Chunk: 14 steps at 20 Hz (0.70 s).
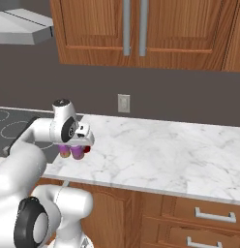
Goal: Four empty soda cans are scattered around the kitchen. Gather all the cans and cluster them next to the stove for recycling.
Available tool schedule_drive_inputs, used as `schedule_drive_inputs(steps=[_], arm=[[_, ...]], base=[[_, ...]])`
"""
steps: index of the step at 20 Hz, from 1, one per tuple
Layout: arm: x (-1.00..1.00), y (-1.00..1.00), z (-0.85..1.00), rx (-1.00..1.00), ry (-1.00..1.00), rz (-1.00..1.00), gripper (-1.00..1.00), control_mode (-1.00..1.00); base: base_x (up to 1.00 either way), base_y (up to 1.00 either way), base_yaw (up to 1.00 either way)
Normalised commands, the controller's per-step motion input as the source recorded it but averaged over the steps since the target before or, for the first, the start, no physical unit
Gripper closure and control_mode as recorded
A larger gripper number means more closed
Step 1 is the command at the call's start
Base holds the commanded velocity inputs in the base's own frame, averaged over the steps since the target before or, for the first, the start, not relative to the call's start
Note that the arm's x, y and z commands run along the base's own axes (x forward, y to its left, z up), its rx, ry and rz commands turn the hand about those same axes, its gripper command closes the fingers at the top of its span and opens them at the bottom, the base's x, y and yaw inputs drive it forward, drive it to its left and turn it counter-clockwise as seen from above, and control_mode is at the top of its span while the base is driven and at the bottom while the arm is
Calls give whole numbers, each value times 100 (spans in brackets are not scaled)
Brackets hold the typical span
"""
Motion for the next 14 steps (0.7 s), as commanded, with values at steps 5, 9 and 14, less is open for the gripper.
schedule_drive_inputs(steps=[5, 9, 14], arm=[[15, 0, -22, 0, 0, 0, 100, -100], [9, 0, -24, 0, 0, 0, 100, -100], [6, 0, -23, 0, 0, 0, 100, -100]], base=[[0, 0, 0], [0, 0, 0], [0, 0, 0]])
